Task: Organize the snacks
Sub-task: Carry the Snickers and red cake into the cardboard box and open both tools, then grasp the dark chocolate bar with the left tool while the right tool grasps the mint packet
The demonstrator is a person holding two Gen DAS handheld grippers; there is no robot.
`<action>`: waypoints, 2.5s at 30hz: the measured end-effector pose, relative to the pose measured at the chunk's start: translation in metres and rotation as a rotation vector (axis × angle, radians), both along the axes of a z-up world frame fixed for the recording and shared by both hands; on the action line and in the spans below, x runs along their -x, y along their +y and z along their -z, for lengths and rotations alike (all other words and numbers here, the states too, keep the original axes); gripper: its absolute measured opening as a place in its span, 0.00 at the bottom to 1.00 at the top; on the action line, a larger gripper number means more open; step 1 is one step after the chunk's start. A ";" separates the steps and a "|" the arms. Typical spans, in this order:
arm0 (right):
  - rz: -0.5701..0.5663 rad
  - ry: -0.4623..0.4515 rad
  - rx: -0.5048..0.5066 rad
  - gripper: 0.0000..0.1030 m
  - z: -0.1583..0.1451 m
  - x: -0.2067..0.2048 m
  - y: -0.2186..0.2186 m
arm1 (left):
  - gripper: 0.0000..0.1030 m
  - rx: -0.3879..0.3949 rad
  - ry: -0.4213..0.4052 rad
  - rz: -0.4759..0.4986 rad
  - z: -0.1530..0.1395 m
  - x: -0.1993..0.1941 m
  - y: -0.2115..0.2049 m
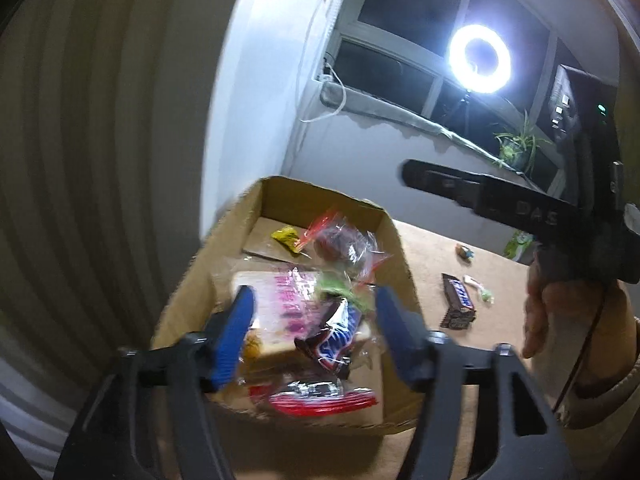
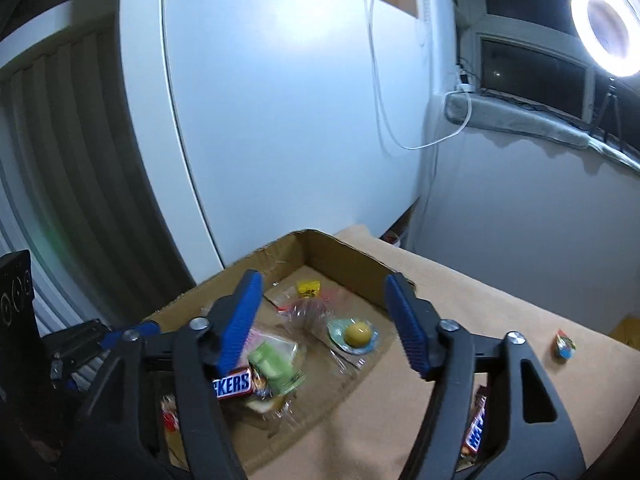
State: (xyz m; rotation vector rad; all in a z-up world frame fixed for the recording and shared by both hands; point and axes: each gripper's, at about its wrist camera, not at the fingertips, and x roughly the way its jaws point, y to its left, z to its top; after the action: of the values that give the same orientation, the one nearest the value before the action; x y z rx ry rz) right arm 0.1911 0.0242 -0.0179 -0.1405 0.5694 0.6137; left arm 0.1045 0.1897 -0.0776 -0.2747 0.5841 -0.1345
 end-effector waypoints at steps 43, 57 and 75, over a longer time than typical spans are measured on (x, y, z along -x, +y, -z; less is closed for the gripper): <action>0.313 0.048 -0.029 0.74 0.022 0.128 -0.219 | 0.75 -0.063 -0.019 0.093 -0.028 0.070 -0.077; 0.178 0.134 0.053 0.74 0.090 0.131 -0.199 | 0.75 -0.068 0.077 0.254 0.000 0.038 -0.157; 0.091 0.119 0.112 0.66 0.119 0.115 -0.182 | 0.75 -0.090 0.244 0.255 0.044 -0.062 -0.196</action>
State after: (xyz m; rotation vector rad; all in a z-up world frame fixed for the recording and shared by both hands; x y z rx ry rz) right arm 0.0757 -0.1578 -0.1374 -0.1830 0.7214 0.5037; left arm 0.1664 -0.0060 -0.1213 -0.1281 0.8647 -0.3232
